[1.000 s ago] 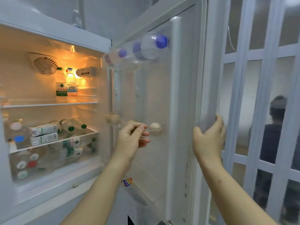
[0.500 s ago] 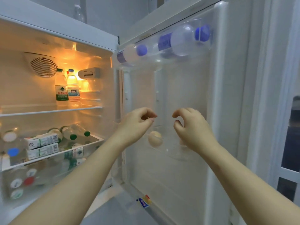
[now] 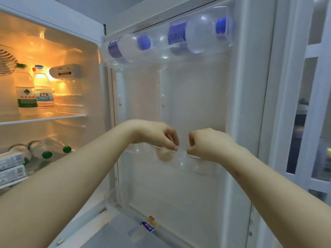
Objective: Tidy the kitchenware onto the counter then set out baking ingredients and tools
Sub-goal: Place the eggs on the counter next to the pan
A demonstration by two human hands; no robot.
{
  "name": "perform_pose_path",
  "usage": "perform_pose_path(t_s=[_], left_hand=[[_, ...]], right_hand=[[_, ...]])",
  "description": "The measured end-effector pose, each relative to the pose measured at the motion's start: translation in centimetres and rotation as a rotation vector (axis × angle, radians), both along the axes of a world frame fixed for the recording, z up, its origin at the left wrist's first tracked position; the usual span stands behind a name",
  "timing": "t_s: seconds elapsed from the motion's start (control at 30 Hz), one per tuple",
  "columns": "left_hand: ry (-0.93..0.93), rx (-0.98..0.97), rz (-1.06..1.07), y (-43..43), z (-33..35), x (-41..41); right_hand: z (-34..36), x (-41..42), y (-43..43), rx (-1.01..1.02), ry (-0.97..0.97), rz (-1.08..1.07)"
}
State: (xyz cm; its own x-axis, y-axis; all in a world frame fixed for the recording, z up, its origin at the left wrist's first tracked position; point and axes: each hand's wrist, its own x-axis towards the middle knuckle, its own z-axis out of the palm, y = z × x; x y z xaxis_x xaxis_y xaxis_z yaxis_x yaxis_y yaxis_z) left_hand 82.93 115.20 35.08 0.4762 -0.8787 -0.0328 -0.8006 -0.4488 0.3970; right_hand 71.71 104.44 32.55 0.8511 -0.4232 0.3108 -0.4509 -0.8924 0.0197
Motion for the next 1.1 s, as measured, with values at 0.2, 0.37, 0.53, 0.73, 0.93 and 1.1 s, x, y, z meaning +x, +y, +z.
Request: perform_pose_path(t_s=[0.2, 0.37, 0.53, 0.73, 0.93, 1.1], left_hand=[[0.004, 0.112, 0.013, -1.0, 0.1, 0.7], [0.032, 0.142, 0.015, -1.2, -0.1, 1.0], [-0.038, 0.149, 0.039, -1.3, -0.2, 1.0], [-0.055, 0.096, 0.051, -0.9, -0.5, 0.8], [-0.023, -0.031, 0.069, -0.5, -1.3, 1.1], [-0.032, -0.075, 0.084, -0.3, -1.7, 0.9]], right_hand=[[0.2, 0.5, -0.1, -0.006, 0.100, 0.032], [0.2, 0.5, 0.1, -0.020, 0.115, 0.080], [0.2, 0.7, 0.2, -0.005, 0.123, 0.120], [0.2, 0.7, 0.2, 0.040, 0.128, 0.167], [0.1, 0.7, 0.5, 0.090, 0.108, 0.188], [0.0, 0.9, 0.4, 0.137, 0.111, 0.183]])
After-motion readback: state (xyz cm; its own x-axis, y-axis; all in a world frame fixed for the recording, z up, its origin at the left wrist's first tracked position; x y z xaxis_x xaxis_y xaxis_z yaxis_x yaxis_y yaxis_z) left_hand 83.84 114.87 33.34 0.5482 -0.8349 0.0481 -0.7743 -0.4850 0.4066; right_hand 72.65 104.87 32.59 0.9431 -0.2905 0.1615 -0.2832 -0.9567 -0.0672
